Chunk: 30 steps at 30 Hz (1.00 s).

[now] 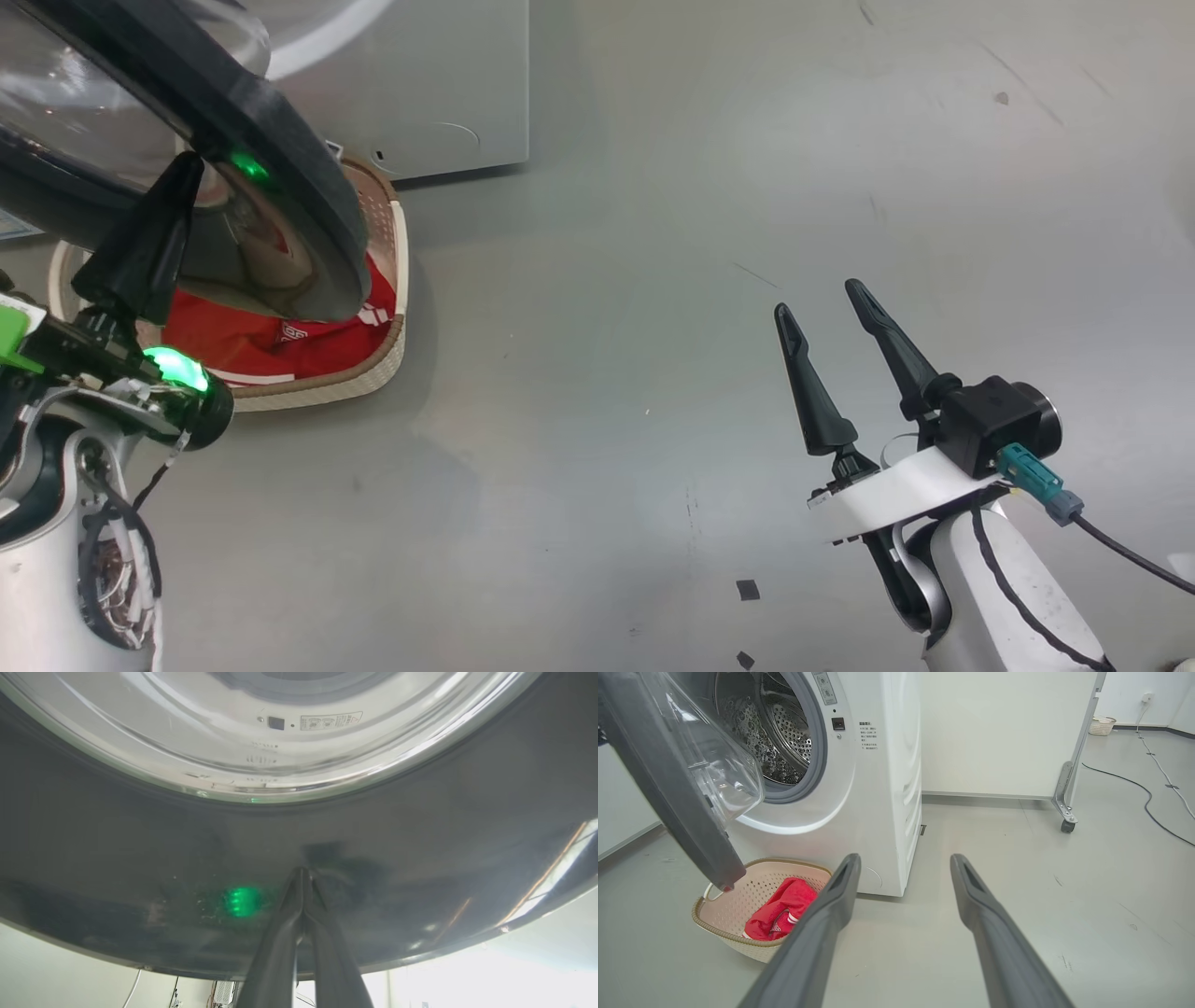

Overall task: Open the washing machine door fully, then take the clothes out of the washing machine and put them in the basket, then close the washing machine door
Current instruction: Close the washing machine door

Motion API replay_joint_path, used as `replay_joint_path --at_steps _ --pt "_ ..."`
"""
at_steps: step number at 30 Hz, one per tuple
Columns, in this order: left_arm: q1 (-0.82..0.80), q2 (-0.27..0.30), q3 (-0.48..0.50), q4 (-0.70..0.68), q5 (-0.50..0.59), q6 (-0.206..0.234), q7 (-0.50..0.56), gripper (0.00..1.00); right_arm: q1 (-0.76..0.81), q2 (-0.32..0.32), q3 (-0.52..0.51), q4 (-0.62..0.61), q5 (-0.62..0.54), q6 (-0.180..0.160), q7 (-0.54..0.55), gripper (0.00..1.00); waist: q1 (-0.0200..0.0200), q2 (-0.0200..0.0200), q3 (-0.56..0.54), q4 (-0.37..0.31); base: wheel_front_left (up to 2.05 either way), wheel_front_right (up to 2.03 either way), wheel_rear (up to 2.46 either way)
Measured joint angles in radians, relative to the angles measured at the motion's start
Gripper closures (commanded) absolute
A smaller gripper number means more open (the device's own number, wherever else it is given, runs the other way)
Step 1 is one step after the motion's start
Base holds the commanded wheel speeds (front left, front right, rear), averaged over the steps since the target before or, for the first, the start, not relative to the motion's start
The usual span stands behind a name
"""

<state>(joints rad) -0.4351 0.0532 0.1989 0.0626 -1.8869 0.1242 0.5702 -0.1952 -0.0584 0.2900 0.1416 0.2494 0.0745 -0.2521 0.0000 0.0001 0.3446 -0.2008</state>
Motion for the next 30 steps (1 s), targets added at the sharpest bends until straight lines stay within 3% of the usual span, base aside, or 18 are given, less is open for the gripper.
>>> replay_joint_path --at_steps 18,30 --pt "-0.146 -0.008 0.053 0.091 0.067 0.003 -0.216 1.00 -0.008 0.010 0.012 -0.016 0.053 -0.007 0.000 0.00 0.0000 0.0000 0.068 -0.153 0.00 0.00 0.00" --pt "-0.207 -0.016 -0.008 0.166 0.101 0.003 -0.256 1.00 -0.014 0.011 0.012 -0.033 0.076 -0.026 0.000 0.00 0.0000 0.0000 0.094 -0.174 0.00 0.00 0.00"
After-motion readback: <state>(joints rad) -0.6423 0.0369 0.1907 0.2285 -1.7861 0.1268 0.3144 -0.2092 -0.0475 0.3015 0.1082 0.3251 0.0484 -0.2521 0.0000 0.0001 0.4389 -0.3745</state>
